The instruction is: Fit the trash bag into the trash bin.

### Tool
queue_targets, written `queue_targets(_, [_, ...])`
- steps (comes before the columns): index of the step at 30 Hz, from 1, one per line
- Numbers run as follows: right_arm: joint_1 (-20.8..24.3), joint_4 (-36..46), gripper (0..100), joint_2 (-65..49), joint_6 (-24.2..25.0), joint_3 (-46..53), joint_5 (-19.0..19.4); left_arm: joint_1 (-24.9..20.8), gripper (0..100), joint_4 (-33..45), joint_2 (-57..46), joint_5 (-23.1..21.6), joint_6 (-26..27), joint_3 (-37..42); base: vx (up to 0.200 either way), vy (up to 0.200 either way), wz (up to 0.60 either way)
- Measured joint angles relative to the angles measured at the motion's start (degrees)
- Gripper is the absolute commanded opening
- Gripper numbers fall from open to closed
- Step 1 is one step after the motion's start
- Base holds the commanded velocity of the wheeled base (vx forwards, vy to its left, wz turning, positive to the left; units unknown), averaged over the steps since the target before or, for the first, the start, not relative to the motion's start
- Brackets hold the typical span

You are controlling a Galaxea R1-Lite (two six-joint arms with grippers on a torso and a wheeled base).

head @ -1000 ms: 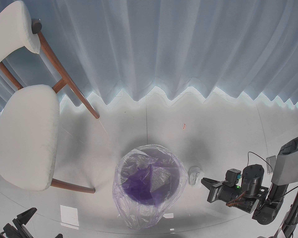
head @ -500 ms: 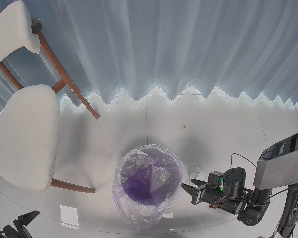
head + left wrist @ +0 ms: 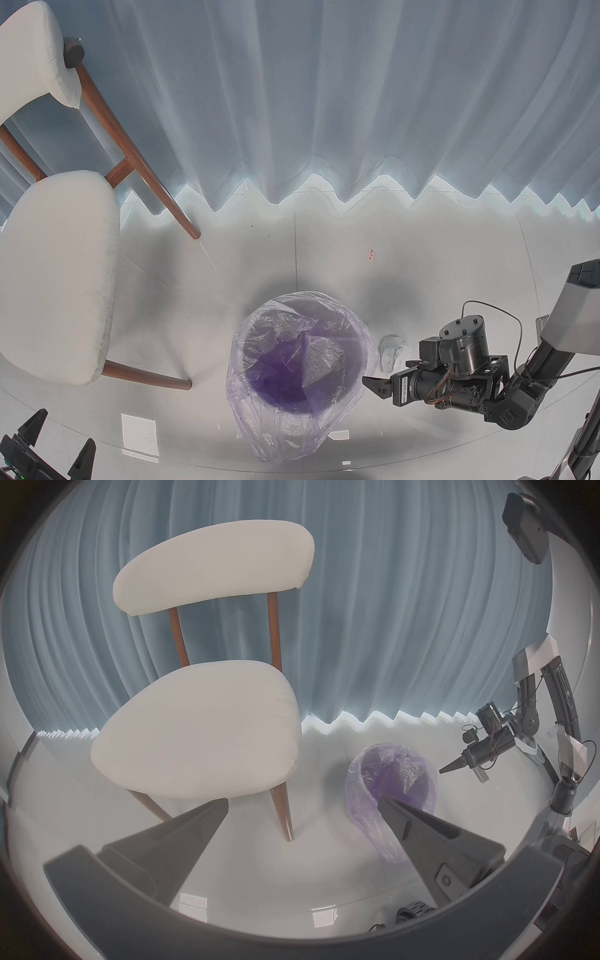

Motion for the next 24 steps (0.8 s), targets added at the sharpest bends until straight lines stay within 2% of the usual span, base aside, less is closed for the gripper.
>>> queue_targets(5, [-0.67,1.72,100,-0.79,-2.79,-1.19,0.0,-0.73,100,0.23,0.11,-0.29,-0.1,0.0,0.0,0.0,0.0])
queue_targets(10, [-0.76,-6.0,100,1.44,-4.77,-3.01,0.0,-1.26,100,0.34,0.2,-0.6,0.09,0.0,0.0,0.0,0.0])
queue_targets(24, [0.74,-7.23,100,10.36,-5.34,-10.51,-1.54,-1.4,100,0.23,0.12,-1.08,0.34,0.0,0.0,0.0,0.0])
